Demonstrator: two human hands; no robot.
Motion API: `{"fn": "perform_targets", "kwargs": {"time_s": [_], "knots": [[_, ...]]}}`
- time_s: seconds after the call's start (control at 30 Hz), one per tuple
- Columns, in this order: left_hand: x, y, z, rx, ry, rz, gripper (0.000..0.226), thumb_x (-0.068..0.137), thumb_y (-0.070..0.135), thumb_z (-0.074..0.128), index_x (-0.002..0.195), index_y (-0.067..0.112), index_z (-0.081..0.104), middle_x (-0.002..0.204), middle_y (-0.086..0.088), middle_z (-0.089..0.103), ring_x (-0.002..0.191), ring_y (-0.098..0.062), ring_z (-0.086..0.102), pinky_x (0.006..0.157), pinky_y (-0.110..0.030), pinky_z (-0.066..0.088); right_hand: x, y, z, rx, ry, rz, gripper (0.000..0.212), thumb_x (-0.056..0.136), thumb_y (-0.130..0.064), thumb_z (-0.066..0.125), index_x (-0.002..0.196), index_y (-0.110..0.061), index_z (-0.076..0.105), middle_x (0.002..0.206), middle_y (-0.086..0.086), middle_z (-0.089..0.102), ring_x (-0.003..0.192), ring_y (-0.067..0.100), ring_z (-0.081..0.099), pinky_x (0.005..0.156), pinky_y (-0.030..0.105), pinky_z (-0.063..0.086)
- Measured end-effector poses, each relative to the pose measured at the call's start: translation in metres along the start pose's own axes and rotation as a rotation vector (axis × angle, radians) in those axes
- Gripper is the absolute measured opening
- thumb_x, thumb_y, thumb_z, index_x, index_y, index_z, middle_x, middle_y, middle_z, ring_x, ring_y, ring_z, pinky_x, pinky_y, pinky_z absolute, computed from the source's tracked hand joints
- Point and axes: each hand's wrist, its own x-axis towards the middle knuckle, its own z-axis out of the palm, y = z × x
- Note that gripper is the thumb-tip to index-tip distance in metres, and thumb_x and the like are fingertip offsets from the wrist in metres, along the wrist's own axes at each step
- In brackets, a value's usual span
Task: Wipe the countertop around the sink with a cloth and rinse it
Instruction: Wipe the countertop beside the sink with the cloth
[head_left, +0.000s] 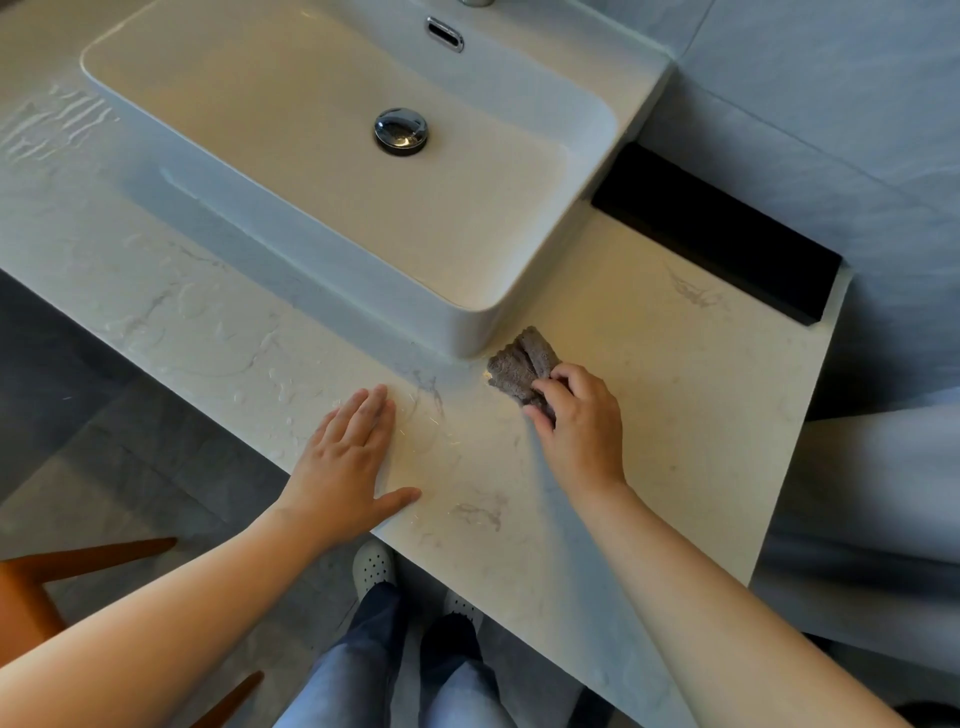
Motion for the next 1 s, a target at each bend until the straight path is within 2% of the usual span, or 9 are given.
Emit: {"fn": "perform_targets", "kwargs": {"time_s": [0.23, 0.33, 0.4, 0.5, 0.6, 0.67, 0.77, 0.87, 1.0], "knots": [[0.0, 0.001, -0.001, 0.007, 0.0, -0.005, 0.108, 0.067, 0.082, 0.008, 0.149, 0.014, -0.008, 0.157, -0.002, -0.017, 0.144, -0.02, -0.014, 0.113, -0.033, -0.01, 0.008, 0.007, 0.002, 0.041, -0.019, 0.021, 0.019, 0.074, -0.007, 0.074, 0.093, -0.005, 0.07, 0.109, 0.018, 0.059, 0.085, 0.033, 0.062, 0.07, 0.035, 0.052], [-0.001, 0.001, -0.002, 0.017, -0.003, -0.01, 0.109, 0.066, 0.082, 0.004, 0.149, 0.014, -0.011, 0.156, -0.002, -0.02, 0.144, -0.02, -0.016, 0.113, -0.033, -0.01, 0.016, 0.007, -0.006, 0.082, -0.052, 0.038, 0.012, 0.078, -0.005, 0.069, 0.09, -0.005, 0.07, 0.106, 0.012, 0.061, 0.081, 0.028, 0.062, 0.065, 0.025, 0.046], [-0.001, 0.001, -0.002, 0.019, -0.008, -0.012, 0.109, 0.065, 0.082, 0.003, 0.149, 0.014, -0.011, 0.156, -0.002, -0.021, 0.144, -0.02, -0.017, 0.113, -0.033, -0.01, 0.026, 0.005, -0.016, 0.199, -0.038, 0.13, 0.01, 0.083, -0.007, 0.064, 0.091, -0.008, 0.069, 0.1, 0.007, 0.063, 0.08, 0.023, 0.061, 0.066, 0.021, 0.041], [0.0, 0.002, -0.002, 0.02, -0.013, -0.012, 0.109, 0.065, 0.083, 0.002, 0.148, 0.014, -0.014, 0.156, -0.002, -0.022, 0.144, -0.02, -0.018, 0.113, -0.033, -0.011, 0.039, 0.0, -0.028, 0.366, 0.039, 0.265, 0.013, 0.089, -0.011, 0.057, 0.097, -0.011, 0.067, 0.088, 0.004, 0.067, 0.074, 0.02, 0.063, 0.065, 0.024, 0.046], [0.0, 0.002, -0.002, 0.013, -0.008, -0.012, 0.109, 0.065, 0.082, 0.003, 0.149, 0.014, -0.012, 0.156, -0.002, -0.021, 0.144, -0.02, -0.017, 0.114, -0.033, -0.01, 0.054, -0.001, -0.024, 0.319, 0.055, 0.322, 0.025, 0.091, -0.012, 0.055, 0.116, -0.014, 0.058, 0.092, 0.005, 0.069, 0.08, 0.023, 0.063, 0.065, 0.023, 0.042], [0.0, 0.002, -0.002, 0.018, -0.009, -0.013, 0.109, 0.065, 0.082, 0.004, 0.149, 0.014, -0.012, 0.156, -0.002, -0.021, 0.144, -0.02, -0.018, 0.114, -0.034, -0.009, 0.062, 0.0, -0.014, 0.244, 0.01, 0.315, 0.032, 0.092, -0.012, 0.053, 0.125, -0.014, 0.055, 0.1, 0.007, 0.069, 0.089, 0.025, 0.063, 0.07, 0.025, 0.043], [-0.001, 0.002, -0.001, -0.015, -0.007, -0.014, 0.109, 0.066, 0.082, 0.007, 0.149, 0.014, -0.008, 0.157, -0.002, -0.018, 0.144, -0.02, -0.015, 0.115, -0.035, -0.007, 0.056, -0.002, 0.001, 0.233, -0.02, 0.279, 0.022, 0.091, -0.011, 0.052, 0.108, -0.011, 0.065, 0.096, 0.008, 0.069, 0.088, 0.027, 0.062, 0.067, 0.025, 0.041], [-0.001, 0.003, -0.003, -0.021, -0.008, -0.012, 0.109, 0.066, 0.082, 0.009, 0.15, 0.014, -0.008, 0.157, -0.002, -0.018, 0.144, -0.02, -0.015, 0.114, -0.034, -0.008, 0.038, -0.011, 0.009, 0.234, -0.035, 0.231, 0.019, 0.09, -0.013, 0.054, 0.102, -0.006, 0.068, 0.095, 0.01, 0.07, 0.086, 0.026, 0.062, 0.066, 0.021, 0.033], [-0.002, 0.006, -0.011, -0.047, -0.024, -0.023, 0.101, 0.082, 0.075, 0.034, 0.149, 0.014, -0.011, 0.157, -0.002, -0.02, 0.144, -0.019, -0.016, 0.112, -0.031, -0.01, 0.006, -0.027, 0.005, 0.258, -0.083, 0.101, 0.018, 0.084, -0.007, 0.06, 0.099, -0.005, 0.071, 0.097, 0.011, 0.072, 0.086, 0.03, 0.065, 0.072, 0.025, 0.045]]}}
